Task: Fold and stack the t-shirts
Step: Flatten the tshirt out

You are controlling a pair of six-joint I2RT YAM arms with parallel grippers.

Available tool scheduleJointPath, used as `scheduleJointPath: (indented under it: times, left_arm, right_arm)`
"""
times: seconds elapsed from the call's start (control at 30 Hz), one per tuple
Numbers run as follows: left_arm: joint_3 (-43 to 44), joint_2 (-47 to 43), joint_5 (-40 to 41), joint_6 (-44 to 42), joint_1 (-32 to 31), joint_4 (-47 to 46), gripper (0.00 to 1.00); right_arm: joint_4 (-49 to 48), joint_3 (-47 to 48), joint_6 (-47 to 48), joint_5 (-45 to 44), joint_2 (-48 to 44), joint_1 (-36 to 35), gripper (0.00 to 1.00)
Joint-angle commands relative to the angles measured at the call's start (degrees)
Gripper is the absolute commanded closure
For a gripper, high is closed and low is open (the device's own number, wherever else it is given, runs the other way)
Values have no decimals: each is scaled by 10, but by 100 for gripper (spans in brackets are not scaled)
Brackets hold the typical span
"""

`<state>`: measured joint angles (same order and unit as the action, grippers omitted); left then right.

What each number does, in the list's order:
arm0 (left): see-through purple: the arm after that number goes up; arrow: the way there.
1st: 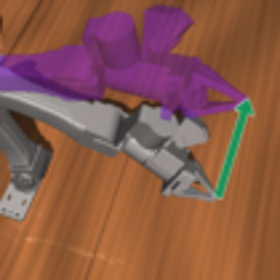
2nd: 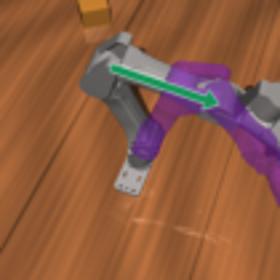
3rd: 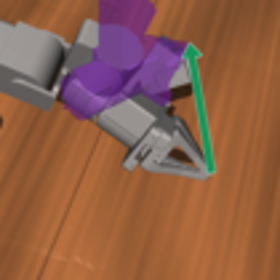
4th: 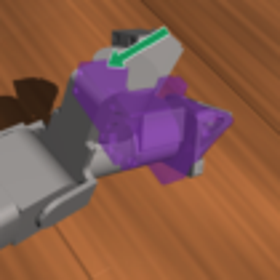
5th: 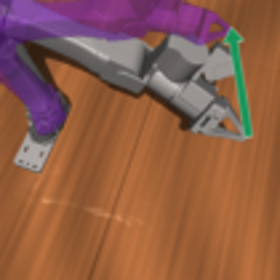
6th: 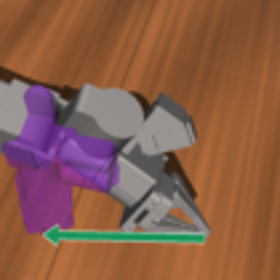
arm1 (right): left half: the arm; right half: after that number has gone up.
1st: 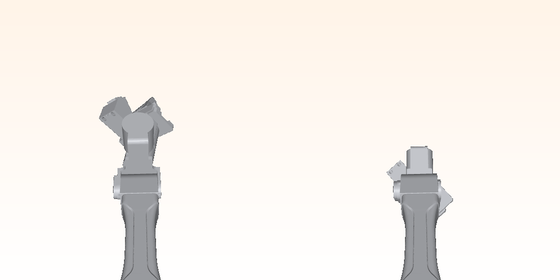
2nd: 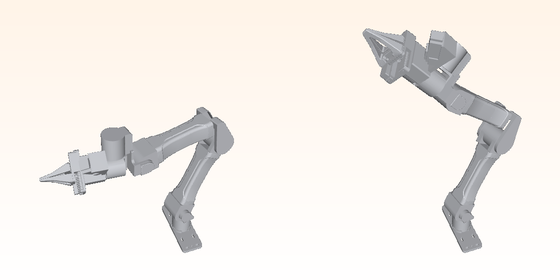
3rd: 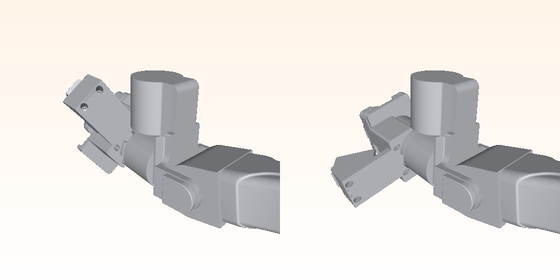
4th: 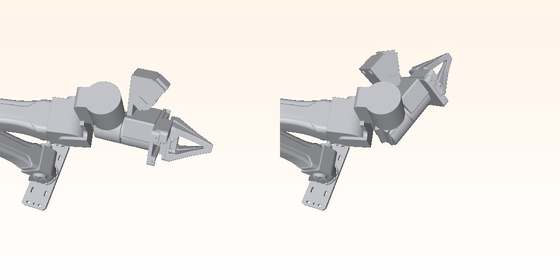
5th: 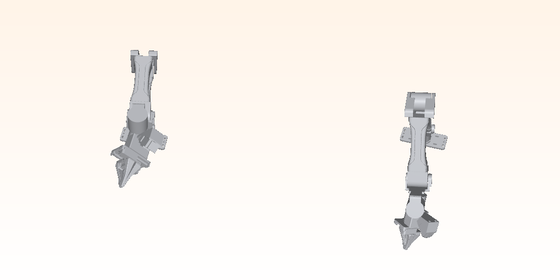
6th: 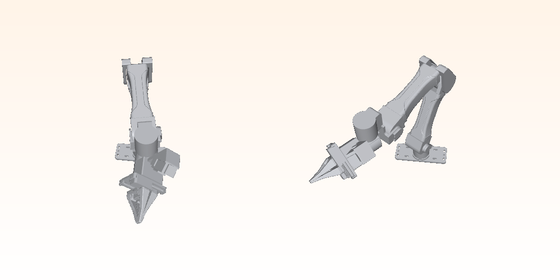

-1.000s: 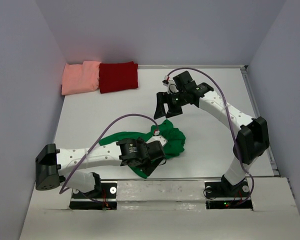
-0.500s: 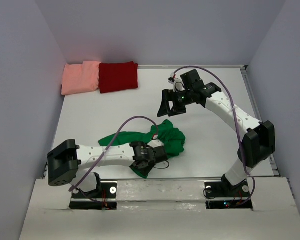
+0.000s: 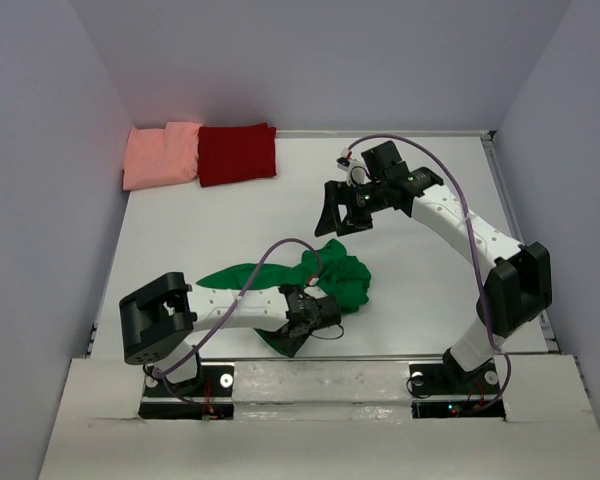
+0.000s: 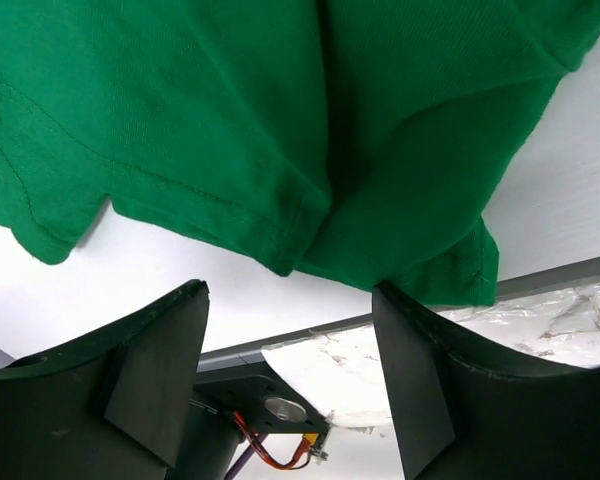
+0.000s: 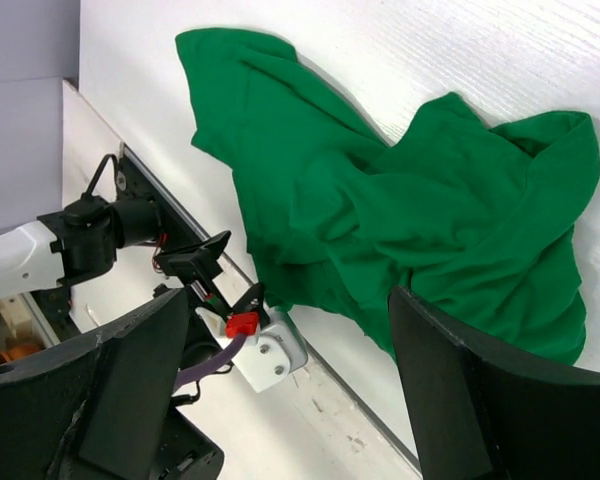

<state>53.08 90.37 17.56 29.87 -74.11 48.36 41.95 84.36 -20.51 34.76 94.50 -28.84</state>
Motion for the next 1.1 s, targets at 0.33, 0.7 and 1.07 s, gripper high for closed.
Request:
scheduleJointPath:
  times: [0.33,0.7,1.07]
  left_arm:
    - [18,3,12,1,31,5,37]
    - [23,41,-18,-15,48,-14,51]
    - [18,49,-43,-28,51,-23,72]
  right_arm:
    - [-24,-9,-1,14,-32,9,14]
    - [-24,-6,-1,16,-28,14,14]
    - [-24,-7,-1,17,-27,19,14]
